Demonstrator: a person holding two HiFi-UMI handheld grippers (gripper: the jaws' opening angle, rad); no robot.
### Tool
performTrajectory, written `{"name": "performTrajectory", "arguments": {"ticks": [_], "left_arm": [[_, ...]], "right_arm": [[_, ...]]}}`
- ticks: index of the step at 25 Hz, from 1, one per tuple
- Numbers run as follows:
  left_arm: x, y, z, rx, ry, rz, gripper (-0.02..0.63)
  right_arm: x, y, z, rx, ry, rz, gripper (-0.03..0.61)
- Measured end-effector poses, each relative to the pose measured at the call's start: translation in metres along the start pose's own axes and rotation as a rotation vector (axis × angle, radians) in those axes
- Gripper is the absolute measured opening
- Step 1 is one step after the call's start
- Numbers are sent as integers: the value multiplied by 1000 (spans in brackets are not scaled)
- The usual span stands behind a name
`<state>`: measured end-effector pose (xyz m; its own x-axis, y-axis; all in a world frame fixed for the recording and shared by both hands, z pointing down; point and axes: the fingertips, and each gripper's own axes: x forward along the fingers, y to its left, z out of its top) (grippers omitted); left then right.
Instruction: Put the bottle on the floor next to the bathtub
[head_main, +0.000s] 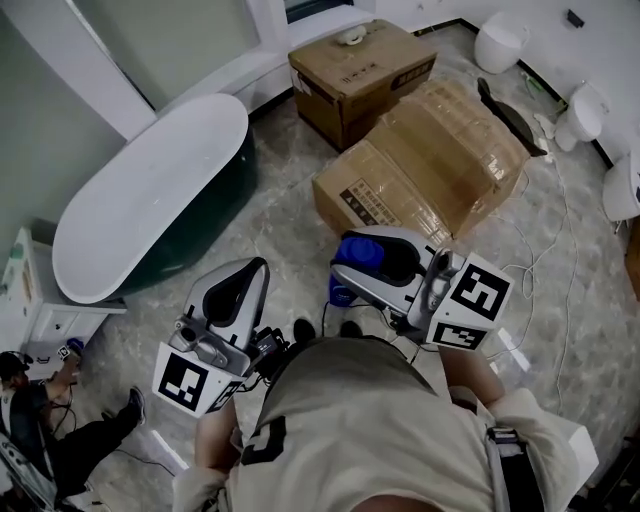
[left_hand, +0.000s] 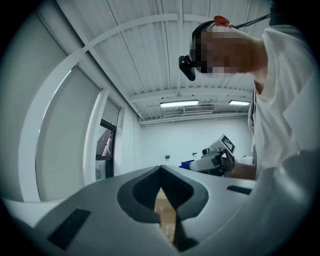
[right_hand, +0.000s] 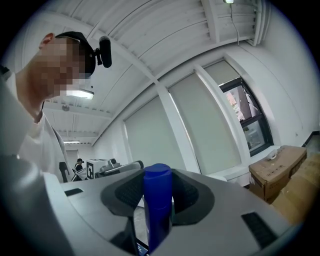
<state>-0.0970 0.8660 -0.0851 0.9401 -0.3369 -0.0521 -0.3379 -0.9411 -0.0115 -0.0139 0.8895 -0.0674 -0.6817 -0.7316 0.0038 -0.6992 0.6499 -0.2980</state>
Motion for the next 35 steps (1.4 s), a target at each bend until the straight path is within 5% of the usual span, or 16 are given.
{"name": "performTrajectory", "arguments": {"ticks": [8, 14, 23, 35], "left_arm": [[6, -28, -8, 61, 86, -12, 57], [-29, -18, -18, 0, 189, -35, 58], [-70, 42, -9, -44, 107, 148, 57], [-130, 126, -48, -77, 115, 235, 57]], "right_arm": [[-7, -11, -8, -40, 26, 26, 163], [0, -14, -16, -39, 39, 70, 163], [32, -5, -27, -25, 111, 144, 163], [150, 18, -42, -192, 283, 181, 163]]}}
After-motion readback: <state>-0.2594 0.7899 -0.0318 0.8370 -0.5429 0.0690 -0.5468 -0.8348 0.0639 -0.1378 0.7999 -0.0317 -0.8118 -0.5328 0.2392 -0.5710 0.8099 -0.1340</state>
